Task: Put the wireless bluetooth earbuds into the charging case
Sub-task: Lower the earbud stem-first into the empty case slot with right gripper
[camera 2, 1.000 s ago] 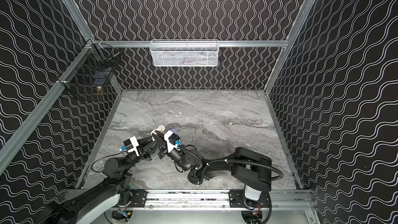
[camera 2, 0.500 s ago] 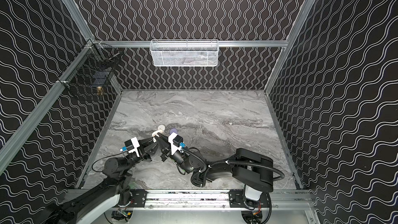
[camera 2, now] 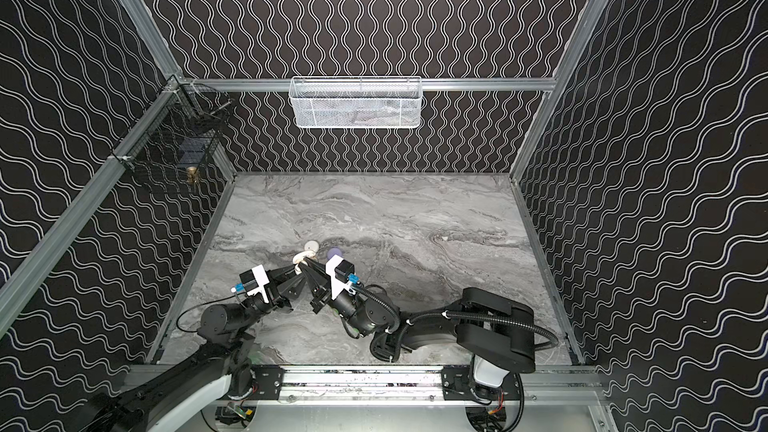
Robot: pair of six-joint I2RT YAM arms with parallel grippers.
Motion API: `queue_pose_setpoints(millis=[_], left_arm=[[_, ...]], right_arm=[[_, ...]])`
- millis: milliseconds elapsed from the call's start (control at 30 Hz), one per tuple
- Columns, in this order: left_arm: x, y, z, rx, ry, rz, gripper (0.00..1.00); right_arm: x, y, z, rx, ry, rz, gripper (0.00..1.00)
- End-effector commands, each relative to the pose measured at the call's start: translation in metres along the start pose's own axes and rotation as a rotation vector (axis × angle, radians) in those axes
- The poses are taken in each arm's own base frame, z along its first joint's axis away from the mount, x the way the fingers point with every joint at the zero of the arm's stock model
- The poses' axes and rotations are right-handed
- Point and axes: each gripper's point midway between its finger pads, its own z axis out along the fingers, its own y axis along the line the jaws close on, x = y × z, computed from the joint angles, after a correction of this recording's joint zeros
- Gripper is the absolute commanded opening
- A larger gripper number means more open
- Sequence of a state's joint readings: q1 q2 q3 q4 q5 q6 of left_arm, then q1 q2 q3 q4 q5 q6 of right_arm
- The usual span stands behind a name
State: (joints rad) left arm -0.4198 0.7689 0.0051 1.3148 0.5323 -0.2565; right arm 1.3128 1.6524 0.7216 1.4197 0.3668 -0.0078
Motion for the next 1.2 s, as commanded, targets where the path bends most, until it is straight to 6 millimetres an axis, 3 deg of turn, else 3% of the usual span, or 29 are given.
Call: queue_pose_setpoints(millis=[0, 833, 1167], left_arm=[[-0.008, 0.001, -0.002, -0.016, -0.041, 0.027, 0.0], [-0.007, 0.002, -0.002, -0.021, -0.036, 0.028, 0.0], [-0.008, 0.002, -0.003, -0.021, -0.04, 0.029, 0.0]], right_arm=[[0.002, 0.006, 0.003, -0.021, -0.002, 0.012, 0.02], [-0.021, 0.006, 0.015, 0.012, -0.125, 0.013, 0.0], [-0.001, 0.002, 0.019, 0.042, -0.099, -0.002, 0.0]])
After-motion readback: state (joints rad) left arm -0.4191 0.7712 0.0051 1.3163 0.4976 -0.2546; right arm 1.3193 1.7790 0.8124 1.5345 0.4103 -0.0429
